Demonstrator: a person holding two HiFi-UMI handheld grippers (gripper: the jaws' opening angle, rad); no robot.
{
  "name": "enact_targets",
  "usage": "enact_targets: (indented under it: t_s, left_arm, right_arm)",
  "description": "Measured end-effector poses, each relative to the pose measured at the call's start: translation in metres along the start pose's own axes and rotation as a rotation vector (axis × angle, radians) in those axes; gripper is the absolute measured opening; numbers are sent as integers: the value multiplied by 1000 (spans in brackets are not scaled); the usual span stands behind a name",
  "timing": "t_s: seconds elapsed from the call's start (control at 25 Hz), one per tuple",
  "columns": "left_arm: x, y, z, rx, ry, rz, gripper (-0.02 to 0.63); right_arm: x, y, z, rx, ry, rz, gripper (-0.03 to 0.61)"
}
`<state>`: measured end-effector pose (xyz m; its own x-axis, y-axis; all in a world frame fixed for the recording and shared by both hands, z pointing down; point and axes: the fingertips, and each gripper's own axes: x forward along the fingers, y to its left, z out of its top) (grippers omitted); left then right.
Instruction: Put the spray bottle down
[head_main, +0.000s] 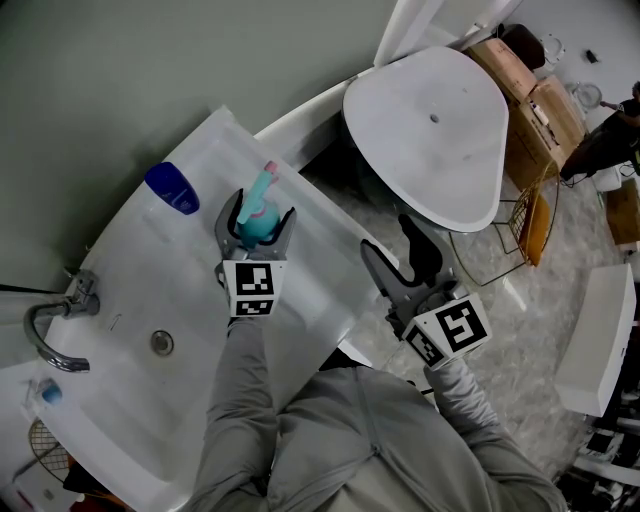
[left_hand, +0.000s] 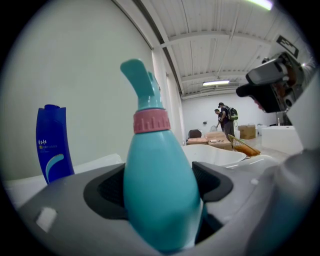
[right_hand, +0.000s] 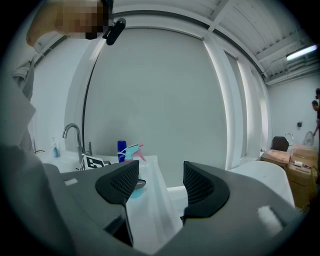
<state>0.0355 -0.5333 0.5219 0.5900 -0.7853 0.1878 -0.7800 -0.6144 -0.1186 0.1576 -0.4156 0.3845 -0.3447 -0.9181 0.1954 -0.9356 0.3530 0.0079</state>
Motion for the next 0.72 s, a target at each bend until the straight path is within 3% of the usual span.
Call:
enact_targets:
  t_s: [0.72]
  left_arm:
    - [-9, -1, 13, 12, -27, -14, 420]
  right_arm:
    - [-6, 8, 3, -3, -2, 5, 261]
